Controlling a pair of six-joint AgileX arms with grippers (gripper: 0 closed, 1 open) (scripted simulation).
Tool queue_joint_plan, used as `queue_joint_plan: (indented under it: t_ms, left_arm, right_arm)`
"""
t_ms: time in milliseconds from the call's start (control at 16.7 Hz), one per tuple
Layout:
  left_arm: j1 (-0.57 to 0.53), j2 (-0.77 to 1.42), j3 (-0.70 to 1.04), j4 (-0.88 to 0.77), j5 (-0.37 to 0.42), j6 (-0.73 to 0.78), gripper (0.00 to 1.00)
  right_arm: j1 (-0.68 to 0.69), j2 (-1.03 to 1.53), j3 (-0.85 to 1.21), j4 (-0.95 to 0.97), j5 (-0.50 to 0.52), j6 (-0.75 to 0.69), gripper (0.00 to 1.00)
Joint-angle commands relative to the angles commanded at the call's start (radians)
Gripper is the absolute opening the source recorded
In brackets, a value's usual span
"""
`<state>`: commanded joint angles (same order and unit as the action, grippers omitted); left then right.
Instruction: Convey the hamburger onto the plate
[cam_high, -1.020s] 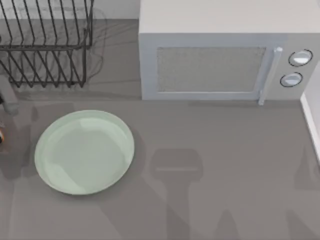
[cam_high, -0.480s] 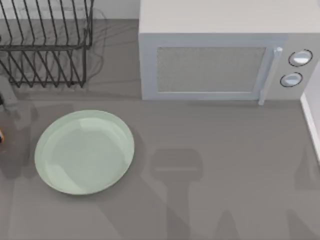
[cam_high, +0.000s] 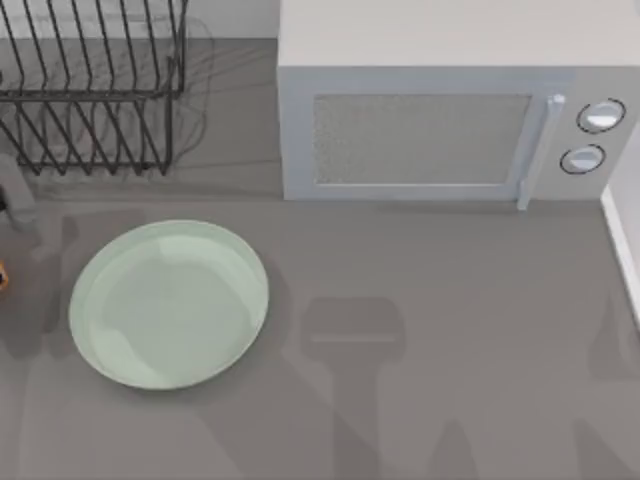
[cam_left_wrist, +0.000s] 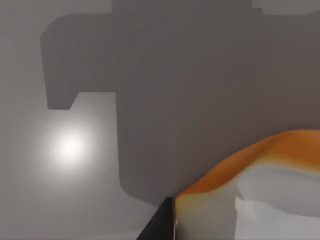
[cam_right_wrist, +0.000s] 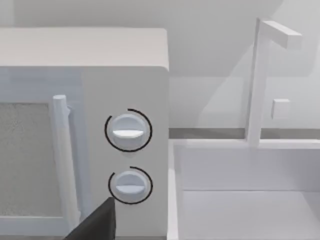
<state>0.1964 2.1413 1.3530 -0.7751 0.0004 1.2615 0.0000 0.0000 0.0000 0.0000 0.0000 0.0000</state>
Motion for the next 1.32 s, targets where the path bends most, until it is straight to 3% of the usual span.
queue_joint_plan:
  t_ms: [420, 1080, 1320]
  left_arm:
    - [0.0, 0.0, 0.0, 0.0, 0.0, 0.0, 0.0]
    - [-0.006, -0.148, 0.22, -0.371, 0.011, -0.018, 0.0]
    - [-0.006, -0.17, 0.259, -0.42, 0.012, -0.02, 0.0]
  right_arm:
    - [0.0, 0.0, 0.0, 0.0, 0.0, 0.0, 1.0]
    - [0.0, 0.0, 0.0, 0.0, 0.0, 0.0, 1.0]
    - [0.0, 0.0, 0.0, 0.0, 0.0, 0.0, 1.0]
